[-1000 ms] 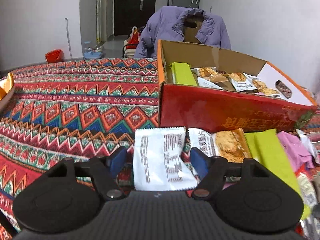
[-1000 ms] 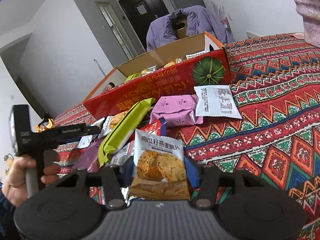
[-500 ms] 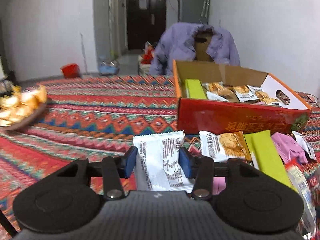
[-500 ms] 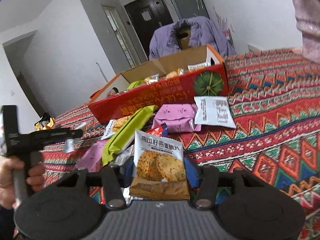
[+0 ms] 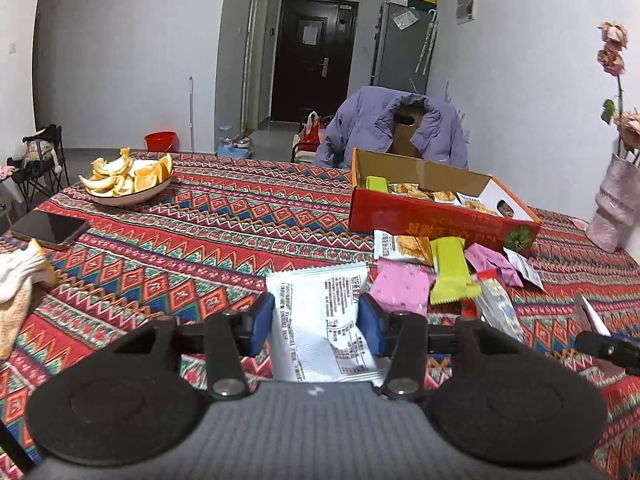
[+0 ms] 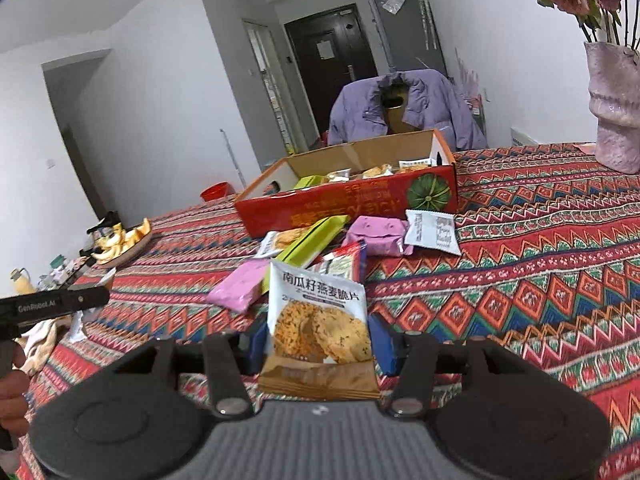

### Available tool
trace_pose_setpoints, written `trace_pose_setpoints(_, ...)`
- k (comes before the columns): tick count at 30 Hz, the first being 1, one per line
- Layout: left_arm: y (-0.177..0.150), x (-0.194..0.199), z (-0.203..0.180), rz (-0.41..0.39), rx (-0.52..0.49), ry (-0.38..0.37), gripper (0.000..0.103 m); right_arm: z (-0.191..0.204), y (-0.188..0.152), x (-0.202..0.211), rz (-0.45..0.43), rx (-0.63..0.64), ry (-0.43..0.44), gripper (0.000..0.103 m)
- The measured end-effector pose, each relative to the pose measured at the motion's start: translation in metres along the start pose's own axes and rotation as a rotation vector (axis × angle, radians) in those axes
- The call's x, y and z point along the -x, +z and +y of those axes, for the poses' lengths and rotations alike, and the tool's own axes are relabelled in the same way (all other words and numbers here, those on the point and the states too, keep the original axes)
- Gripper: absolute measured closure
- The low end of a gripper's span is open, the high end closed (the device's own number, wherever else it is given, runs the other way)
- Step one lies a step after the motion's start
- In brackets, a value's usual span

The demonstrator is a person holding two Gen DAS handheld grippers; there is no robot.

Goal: Organize snacks
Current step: 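Lift both packets and carry them over the open box with both tools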

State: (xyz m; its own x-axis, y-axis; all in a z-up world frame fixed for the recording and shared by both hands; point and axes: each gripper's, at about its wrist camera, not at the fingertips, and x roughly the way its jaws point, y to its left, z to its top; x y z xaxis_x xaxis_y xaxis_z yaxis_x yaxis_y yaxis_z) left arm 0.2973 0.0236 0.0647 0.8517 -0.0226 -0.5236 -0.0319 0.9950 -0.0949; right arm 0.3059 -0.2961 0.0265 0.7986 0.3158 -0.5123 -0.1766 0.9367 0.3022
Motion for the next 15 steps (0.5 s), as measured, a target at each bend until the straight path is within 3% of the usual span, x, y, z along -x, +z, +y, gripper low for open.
trace_pose_setpoints(8,-0.002,0.023,-0.006,-0.033,-0.009,-0.023,0.056,0.009,-0.004,0.029,-0.042,0.02,0.013,0.052)
trace_pose_setpoints(15,0.027,0.008,-0.02,-0.052,-0.034,-0.065,0.056,0.0,0.019,0.033,-0.061,0.005,0.064,0.052)
